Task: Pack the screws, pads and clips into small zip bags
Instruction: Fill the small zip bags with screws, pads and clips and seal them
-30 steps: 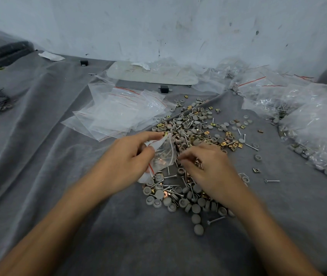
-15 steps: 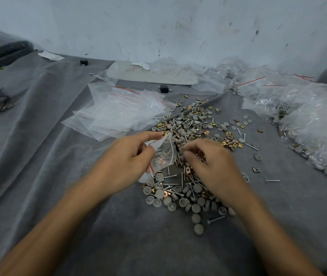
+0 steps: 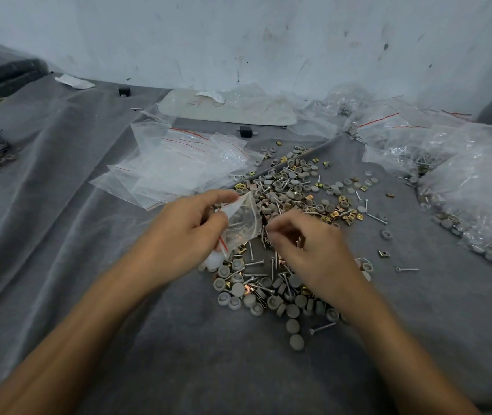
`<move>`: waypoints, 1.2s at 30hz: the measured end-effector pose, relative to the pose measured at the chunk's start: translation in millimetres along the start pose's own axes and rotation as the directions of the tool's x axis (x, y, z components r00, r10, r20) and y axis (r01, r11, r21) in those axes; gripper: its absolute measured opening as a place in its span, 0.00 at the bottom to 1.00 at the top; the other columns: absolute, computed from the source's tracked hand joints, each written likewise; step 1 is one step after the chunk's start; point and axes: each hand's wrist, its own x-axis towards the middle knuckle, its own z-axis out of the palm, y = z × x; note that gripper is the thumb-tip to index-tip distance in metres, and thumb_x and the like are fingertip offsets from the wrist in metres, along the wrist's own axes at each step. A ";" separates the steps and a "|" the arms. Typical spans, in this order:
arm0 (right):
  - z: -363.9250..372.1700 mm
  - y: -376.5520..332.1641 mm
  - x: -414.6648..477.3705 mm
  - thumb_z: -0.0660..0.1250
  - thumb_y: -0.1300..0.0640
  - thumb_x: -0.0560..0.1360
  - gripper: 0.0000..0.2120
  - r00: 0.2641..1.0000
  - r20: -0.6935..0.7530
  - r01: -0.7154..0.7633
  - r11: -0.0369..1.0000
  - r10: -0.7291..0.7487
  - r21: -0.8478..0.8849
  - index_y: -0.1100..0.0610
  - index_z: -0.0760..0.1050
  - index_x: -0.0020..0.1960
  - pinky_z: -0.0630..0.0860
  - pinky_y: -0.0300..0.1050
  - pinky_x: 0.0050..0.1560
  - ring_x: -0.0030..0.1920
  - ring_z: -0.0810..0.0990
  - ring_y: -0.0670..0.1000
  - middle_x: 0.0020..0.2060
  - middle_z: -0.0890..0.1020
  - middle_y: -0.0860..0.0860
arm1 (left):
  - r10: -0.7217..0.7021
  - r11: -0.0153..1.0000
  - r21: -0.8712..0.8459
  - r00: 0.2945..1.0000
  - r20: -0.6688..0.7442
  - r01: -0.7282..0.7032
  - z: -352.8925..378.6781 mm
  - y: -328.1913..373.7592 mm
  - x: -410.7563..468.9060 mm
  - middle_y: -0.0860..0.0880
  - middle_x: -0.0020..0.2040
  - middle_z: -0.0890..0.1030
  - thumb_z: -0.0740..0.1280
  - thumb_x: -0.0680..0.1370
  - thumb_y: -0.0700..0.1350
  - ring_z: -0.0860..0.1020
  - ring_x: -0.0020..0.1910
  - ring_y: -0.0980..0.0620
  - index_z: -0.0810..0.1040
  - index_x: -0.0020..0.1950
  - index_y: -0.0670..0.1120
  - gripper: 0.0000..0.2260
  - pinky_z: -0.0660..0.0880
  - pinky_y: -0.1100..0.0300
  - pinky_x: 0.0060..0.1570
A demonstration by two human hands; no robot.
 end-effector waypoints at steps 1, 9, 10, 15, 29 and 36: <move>1.8 0.6 0.5 0.69 0.52 0.79 0.06 0.996 0.088 0.026 0.991 -0.014 -0.130 0.48 0.81 0.56 0.76 0.44 0.55 0.52 0.77 0.43 0.48 0.82 0.41 | 0.000 1.000 -0.003 1.000 -0.006 0.000 -0.5 0.4 0.1 0.55 0.32 0.82 0.59 0.76 0.51 0.76 0.28 0.61 0.77 0.66 0.59 0.19 0.69 0.68 0.31; 11.1 -3.9 3.9 0.67 0.45 0.77 0.18 0.916 0.402 0.117 0.946 0.015 -0.303 0.44 0.77 0.67 0.62 0.49 0.70 0.65 0.67 0.50 0.64 0.76 0.44 | 0.016 1.000 0.005 1.000 -0.018 -0.016 -4.7 6.1 -0.7 0.56 0.30 0.81 0.61 0.82 0.42 0.73 0.25 0.65 0.78 0.68 0.53 0.16 0.66 0.73 0.28; 9.5 -3.7 5.0 0.67 0.45 0.76 0.20 0.905 0.425 0.123 0.941 0.024 -0.315 0.44 0.76 0.68 0.61 0.49 0.70 0.66 0.66 0.50 0.65 0.75 0.43 | 0.013 1.000 0.009 1.000 -0.019 -0.012 -5.2 6.4 -0.8 0.56 0.30 0.81 0.61 0.82 0.41 0.72 0.25 0.65 0.78 0.68 0.53 0.17 0.66 0.73 0.28; 8.5 -4.7 9.9 0.66 0.44 0.80 0.15 0.906 0.423 0.183 0.919 -0.019 -0.349 0.43 0.79 0.65 0.66 0.47 0.65 0.63 0.70 0.48 0.61 0.79 0.42 | 0.012 1.000 0.019 1.000 -0.006 -0.012 -5.8 8.8 -1.6 0.56 0.30 0.80 0.61 0.82 0.41 0.72 0.25 0.64 0.77 0.69 0.53 0.17 0.67 0.73 0.28; 7.6 -9.2 -1.6 0.66 0.52 0.78 0.04 0.933 0.357 0.192 0.890 -0.036 -0.414 0.51 0.78 0.51 0.72 0.46 0.54 0.51 0.75 0.49 0.47 0.80 0.45 | 0.010 1.000 0.006 1.000 0.014 -0.010 -6.3 9.7 -3.3 0.55 0.31 0.81 0.61 0.82 0.41 0.72 0.24 0.63 0.76 0.70 0.54 0.17 0.67 0.72 0.27; 8.4 -15.7 -1.5 0.64 0.53 0.78 0.08 0.943 0.332 0.128 0.892 0.026 -0.434 0.51 0.73 0.57 0.63 0.44 0.47 0.51 0.74 0.51 0.48 0.79 0.48 | 0.005 1.000 0.013 1.000 0.013 -0.005 -5.9 9.5 -2.7 0.54 0.31 0.81 0.61 0.82 0.42 0.71 0.24 0.62 0.76 0.70 0.55 0.17 0.68 0.70 0.28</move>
